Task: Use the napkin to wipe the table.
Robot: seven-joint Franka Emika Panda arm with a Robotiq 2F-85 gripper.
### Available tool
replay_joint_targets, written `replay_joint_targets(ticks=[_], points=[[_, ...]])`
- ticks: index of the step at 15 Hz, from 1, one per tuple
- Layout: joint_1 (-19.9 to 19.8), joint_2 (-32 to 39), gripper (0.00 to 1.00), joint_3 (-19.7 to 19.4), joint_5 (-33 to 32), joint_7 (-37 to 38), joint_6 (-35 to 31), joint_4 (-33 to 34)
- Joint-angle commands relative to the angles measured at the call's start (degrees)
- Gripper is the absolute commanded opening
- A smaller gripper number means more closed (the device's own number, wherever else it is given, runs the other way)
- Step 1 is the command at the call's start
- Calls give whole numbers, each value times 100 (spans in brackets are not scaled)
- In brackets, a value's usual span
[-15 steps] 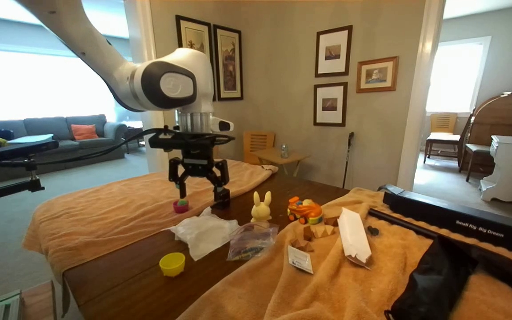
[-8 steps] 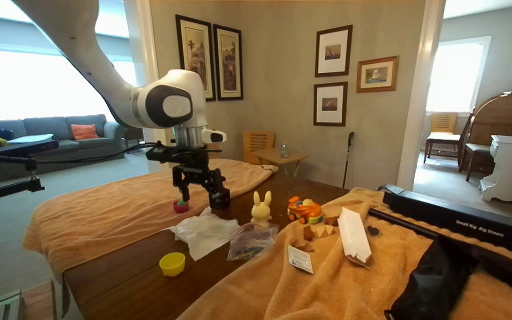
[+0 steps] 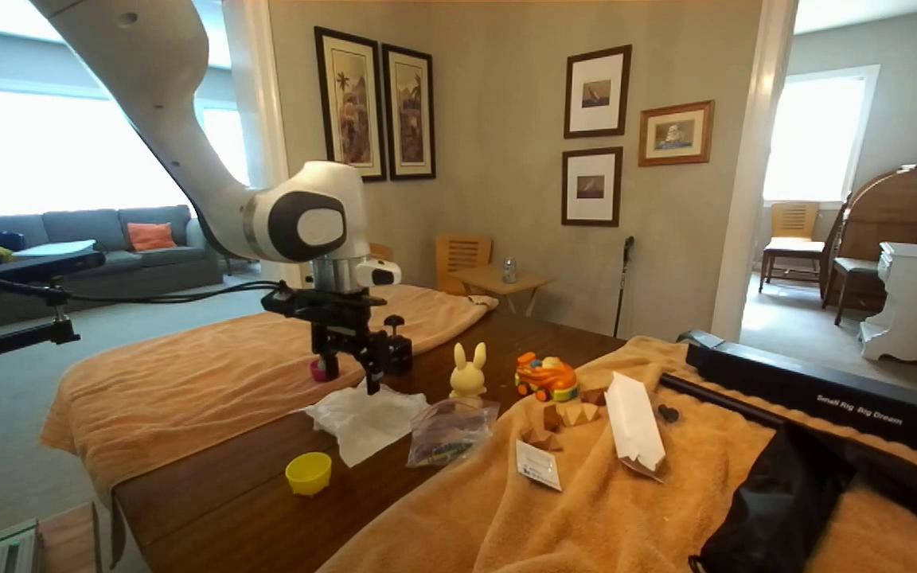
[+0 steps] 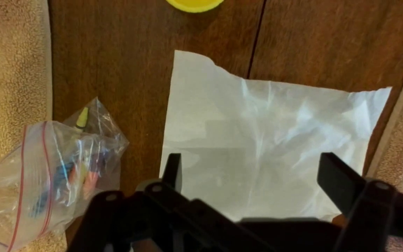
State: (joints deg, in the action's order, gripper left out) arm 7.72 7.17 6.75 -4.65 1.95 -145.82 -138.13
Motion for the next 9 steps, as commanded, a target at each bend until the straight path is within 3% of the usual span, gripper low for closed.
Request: replay_joint_targets(ticks=[1, 9], points=[[37, 298, 100, -13, -25, 252, -244, 61], [82, 711, 100, 3, 35, 242, -499, 65]])
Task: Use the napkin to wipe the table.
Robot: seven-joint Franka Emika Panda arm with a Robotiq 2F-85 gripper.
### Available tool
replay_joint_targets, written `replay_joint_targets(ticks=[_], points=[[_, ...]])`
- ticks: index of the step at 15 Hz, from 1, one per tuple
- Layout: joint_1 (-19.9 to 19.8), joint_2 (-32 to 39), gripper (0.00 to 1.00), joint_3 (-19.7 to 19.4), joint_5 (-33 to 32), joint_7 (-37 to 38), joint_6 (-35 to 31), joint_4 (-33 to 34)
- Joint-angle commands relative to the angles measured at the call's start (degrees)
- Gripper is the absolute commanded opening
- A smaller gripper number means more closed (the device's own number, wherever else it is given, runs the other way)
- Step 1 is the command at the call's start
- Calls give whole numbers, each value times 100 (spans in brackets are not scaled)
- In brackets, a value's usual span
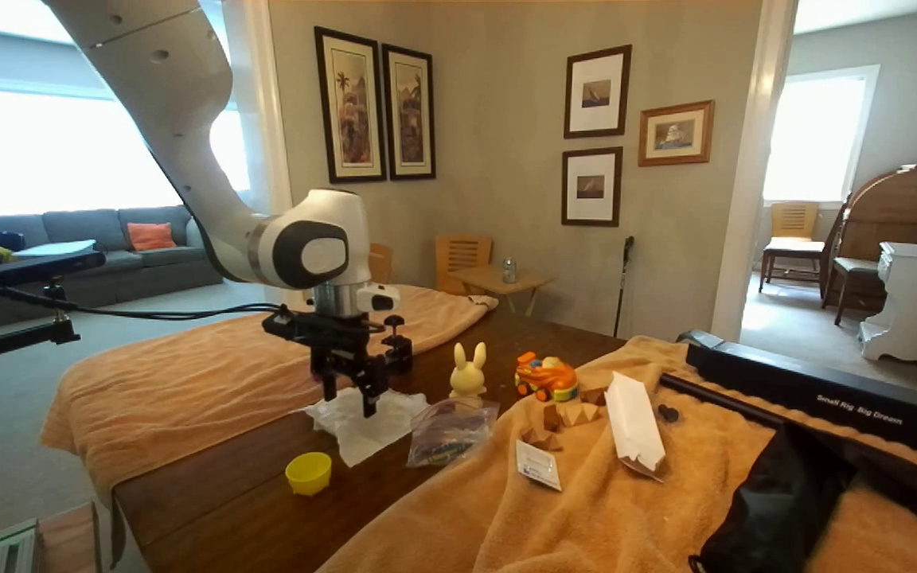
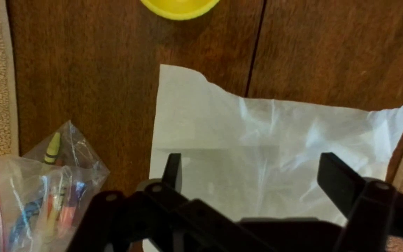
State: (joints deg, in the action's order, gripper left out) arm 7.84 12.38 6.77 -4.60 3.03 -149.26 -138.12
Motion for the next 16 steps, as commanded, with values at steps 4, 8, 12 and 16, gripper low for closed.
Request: replay_joint_targets(ticks=[4, 8, 12, 16], points=[[110, 352, 100, 13, 63, 126, -240, 95], [159, 483, 100, 11, 58, 144, -277, 134], [198, 557, 68, 0, 38, 152, -254, 179], [218, 548, 38, -26, 3, 177, -237, 197]])
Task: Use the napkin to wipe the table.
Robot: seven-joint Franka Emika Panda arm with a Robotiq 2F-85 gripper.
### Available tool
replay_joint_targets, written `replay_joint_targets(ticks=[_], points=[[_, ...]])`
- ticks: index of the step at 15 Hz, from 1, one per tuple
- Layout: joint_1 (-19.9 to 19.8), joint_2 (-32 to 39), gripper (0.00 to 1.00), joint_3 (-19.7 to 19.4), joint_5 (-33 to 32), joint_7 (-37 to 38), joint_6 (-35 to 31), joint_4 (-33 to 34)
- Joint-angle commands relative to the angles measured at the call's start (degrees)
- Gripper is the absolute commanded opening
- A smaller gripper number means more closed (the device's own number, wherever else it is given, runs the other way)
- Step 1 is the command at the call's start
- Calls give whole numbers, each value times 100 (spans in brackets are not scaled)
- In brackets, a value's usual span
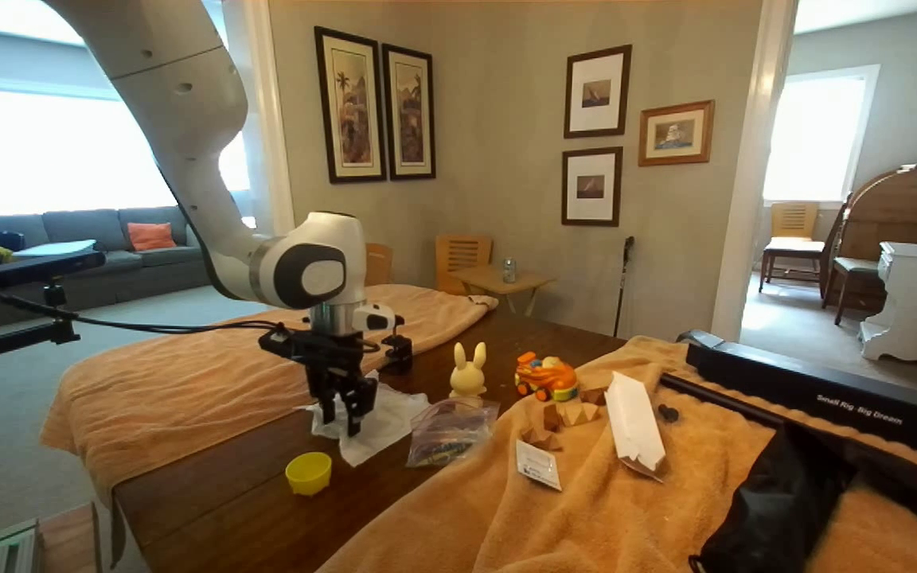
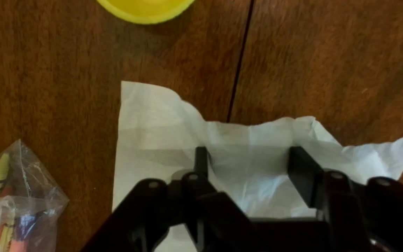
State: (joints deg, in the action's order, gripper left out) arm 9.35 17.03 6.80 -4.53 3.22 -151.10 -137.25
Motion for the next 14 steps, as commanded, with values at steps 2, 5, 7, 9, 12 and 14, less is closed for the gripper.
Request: replay_joint_targets(ticks=[2, 5, 7, 9, 12, 14], points=[[68, 63, 24, -46, -18, 177, -47, 120], [72, 31, 4, -80, -56, 209, -51, 120], [69, -15, 0, -131, -102, 250, -49, 116], [24, -80, 0, -199, -95, 274, -60, 107], [-36, -183, 0, -333, -100, 303, -59, 87], [-45, -266, 0, -393, -113, 304, -59, 80]])
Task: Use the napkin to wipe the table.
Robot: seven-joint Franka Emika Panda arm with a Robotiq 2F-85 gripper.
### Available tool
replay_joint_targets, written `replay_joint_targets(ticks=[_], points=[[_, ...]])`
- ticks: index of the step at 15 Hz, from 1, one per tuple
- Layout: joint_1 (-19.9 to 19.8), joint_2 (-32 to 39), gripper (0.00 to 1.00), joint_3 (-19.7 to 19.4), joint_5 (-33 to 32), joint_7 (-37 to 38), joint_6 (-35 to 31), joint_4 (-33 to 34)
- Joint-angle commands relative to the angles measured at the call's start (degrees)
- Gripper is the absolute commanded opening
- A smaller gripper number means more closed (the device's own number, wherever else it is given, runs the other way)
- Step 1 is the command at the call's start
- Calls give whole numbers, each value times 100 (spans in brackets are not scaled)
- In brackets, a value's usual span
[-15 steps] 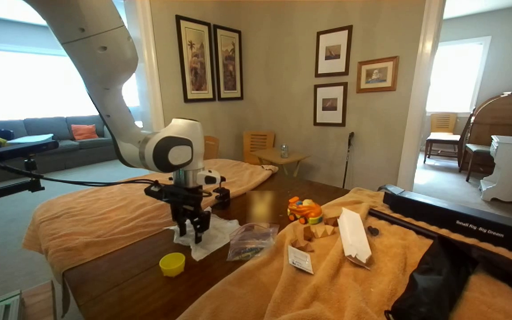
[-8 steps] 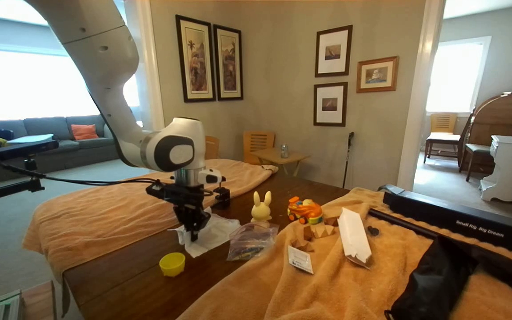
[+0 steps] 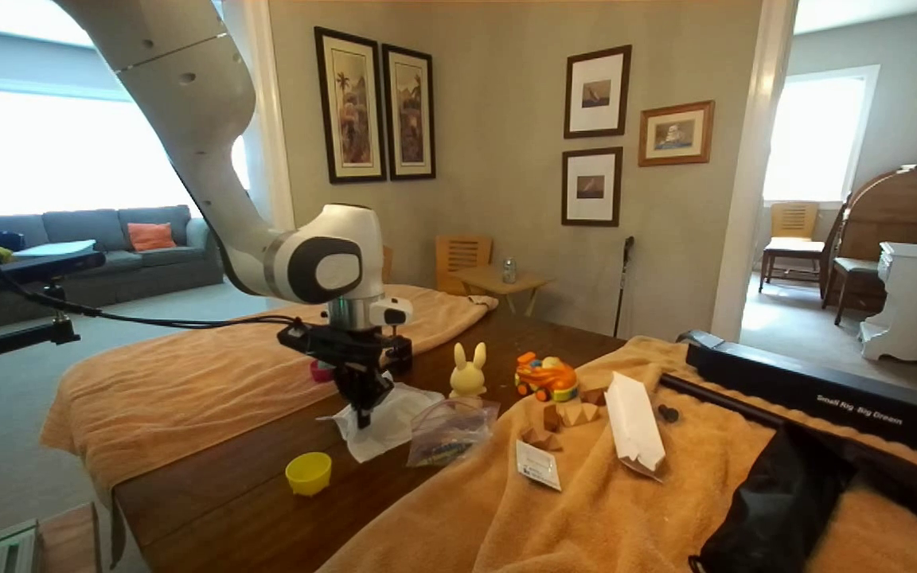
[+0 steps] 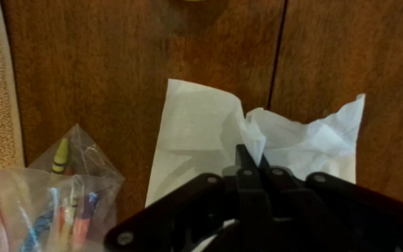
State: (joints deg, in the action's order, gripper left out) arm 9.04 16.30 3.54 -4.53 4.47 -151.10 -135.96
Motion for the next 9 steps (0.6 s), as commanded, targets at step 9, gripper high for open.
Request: replay_joint_targets(ticks=[9], points=[[91, -851, 0, 304, 51, -53, -137, 35]])
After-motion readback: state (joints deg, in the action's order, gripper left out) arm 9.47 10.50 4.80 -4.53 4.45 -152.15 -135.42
